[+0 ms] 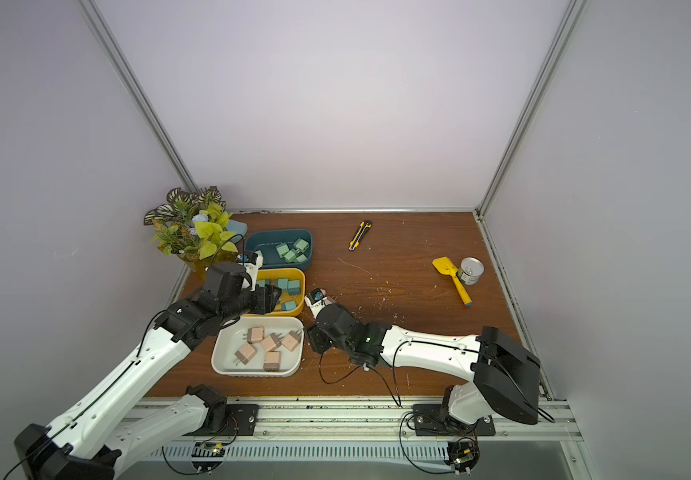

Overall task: Place the plugs by color into the storage box
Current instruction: Pick up the plug from the center of the board.

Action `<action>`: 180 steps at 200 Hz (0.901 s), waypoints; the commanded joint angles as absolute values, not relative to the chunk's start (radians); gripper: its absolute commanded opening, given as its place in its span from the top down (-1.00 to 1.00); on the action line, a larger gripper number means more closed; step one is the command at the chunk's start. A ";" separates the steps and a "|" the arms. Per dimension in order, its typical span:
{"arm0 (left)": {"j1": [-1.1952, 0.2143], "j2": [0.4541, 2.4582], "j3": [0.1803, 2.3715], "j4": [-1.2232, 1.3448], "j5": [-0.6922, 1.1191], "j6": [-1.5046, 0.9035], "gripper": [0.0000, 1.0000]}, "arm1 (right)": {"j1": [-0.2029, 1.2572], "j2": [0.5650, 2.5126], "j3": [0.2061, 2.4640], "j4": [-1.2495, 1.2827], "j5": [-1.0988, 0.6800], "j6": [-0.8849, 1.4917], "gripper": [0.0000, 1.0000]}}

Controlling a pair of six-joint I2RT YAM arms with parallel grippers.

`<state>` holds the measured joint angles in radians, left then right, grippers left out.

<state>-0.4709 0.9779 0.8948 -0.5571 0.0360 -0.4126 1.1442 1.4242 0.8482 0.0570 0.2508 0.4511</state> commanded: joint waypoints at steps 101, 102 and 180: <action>-0.516 1.395 1.079 -0.411 0.149 -0.284 -0.31 | 0.942 1.151 0.600 0.066 0.265 0.586 -0.33; -0.517 1.399 1.083 -0.411 0.148 -0.283 -0.31 | 0.940 1.150 0.599 0.066 0.265 0.587 -0.33; -0.566 1.770 1.280 -0.450 0.253 -0.223 -0.16 | 0.838 1.153 0.567 0.138 0.203 0.596 -0.36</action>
<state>-0.5560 1.7016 1.2274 -0.4114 0.2020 -0.2611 0.8543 1.1301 0.5640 0.0917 0.2455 0.5800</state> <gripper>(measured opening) 0.585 0.681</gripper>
